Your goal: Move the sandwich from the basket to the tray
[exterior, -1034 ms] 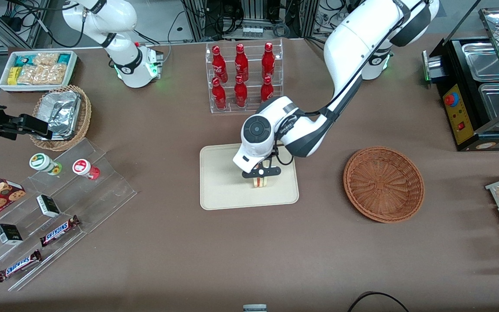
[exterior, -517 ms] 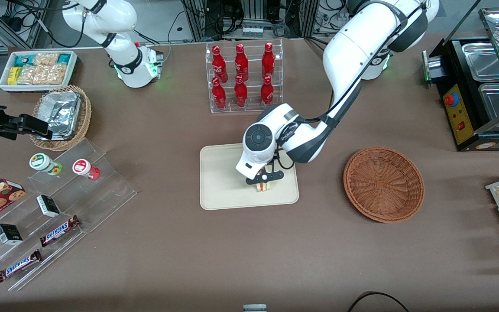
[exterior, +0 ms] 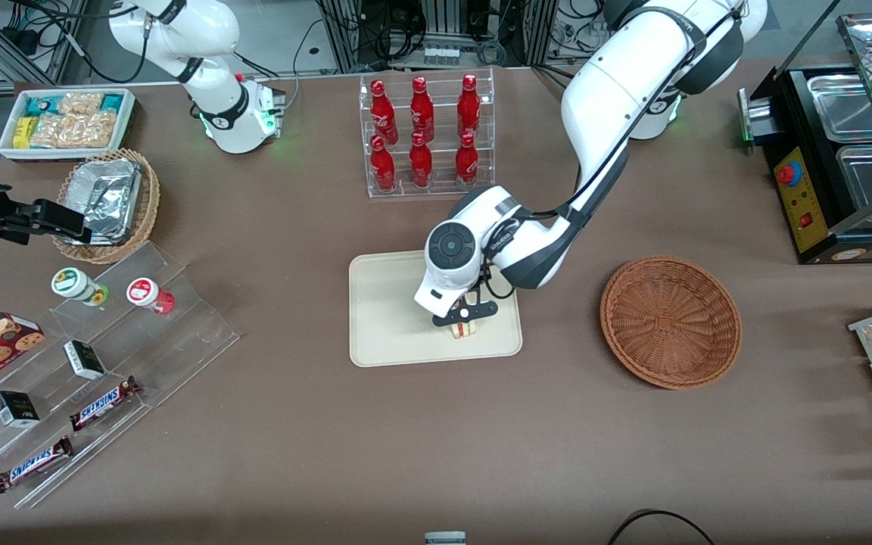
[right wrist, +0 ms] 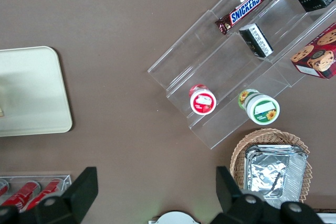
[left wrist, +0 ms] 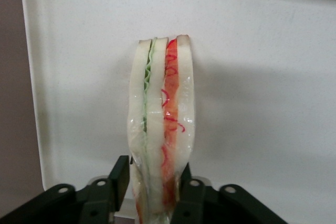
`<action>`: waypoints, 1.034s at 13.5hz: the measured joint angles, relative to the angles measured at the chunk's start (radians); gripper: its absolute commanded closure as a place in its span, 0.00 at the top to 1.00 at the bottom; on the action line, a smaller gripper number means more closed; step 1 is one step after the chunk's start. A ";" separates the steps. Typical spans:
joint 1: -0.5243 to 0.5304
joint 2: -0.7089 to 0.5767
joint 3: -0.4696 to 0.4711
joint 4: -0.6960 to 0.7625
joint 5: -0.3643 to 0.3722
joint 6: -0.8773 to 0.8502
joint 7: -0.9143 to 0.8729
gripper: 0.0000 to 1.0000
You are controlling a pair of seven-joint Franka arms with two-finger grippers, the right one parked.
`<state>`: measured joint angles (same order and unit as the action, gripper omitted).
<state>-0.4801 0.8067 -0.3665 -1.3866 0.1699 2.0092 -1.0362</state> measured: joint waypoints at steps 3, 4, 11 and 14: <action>0.000 -0.002 0.001 0.056 0.000 -0.042 -0.001 1.00; 0.001 -0.004 0.001 0.092 0.000 -0.080 -0.001 1.00; 0.013 -0.053 0.006 0.251 0.000 -0.245 0.110 1.00; 0.083 -0.104 0.009 0.254 0.000 -0.296 0.224 1.00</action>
<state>-0.3972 0.7031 -0.3573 -1.1328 0.1698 1.7133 -0.8118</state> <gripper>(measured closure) 0.000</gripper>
